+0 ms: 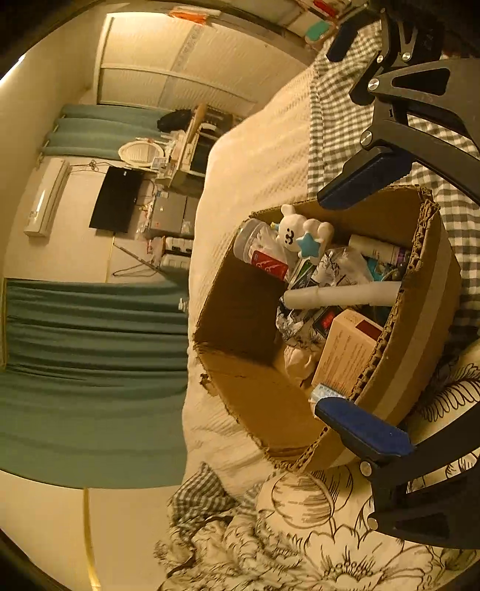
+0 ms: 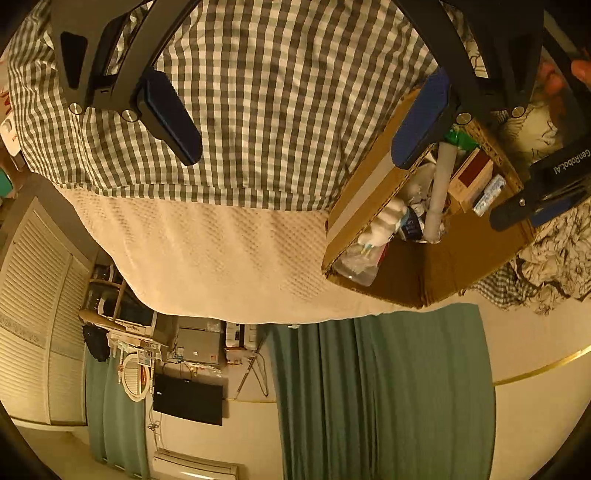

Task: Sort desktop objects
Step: 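Withdraw both open grippers from the cardboard box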

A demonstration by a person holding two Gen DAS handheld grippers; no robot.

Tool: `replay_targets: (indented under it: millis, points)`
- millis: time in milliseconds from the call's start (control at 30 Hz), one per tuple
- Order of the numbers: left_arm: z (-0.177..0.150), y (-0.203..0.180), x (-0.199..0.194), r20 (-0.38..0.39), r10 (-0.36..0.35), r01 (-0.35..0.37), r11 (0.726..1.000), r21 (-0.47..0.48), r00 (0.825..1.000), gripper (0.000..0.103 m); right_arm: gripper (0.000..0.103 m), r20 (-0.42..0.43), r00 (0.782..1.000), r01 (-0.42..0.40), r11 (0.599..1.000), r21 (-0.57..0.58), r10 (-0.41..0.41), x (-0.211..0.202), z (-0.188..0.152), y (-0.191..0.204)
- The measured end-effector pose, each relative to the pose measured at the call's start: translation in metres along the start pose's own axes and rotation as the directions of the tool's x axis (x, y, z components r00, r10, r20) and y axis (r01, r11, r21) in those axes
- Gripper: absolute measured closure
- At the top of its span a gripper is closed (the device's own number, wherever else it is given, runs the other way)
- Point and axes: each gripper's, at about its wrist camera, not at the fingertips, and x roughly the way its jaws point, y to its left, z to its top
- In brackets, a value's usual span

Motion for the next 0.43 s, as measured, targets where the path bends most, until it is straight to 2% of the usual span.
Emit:
replay_targets:
  millis: [167,233,300,367,433]
  points:
    - [-0.006,-0.010,0.005,-0.021,0.054,-0.053,0.998,0.030,0.998,0.000,0.001,0.007,1.000,0.006,1.000,-0.007,-0.006,-0.003,0.001,0.002]
    - [-0.009,-0.013,0.007,-0.030,0.048,-0.047,0.998,0.048,0.998,0.000,0.001,0.009,1.000,0.007,1.000,-0.011,-0.007,-0.003,0.000,0.003]
    - [-0.015,-0.016,0.002,0.008,0.052,-0.052,0.997,0.048,0.999,0.000,0.001,0.008,1.000,0.012,1.000,-0.020,-0.012,-0.001,0.000,0.004]
    - [-0.017,-0.023,-0.003,0.047,0.091,-0.095,0.992,0.085,0.995,0.000,0.001,0.002,1.000,0.015,0.999,-0.029,-0.015,0.002,-0.001,0.005]
    - [-0.017,-0.024,-0.002,0.046,0.069,-0.073,0.993,0.096,0.997,0.000,0.001,-0.005,1.000,0.011,1.000,-0.029,-0.012,0.004,-0.003,0.006]
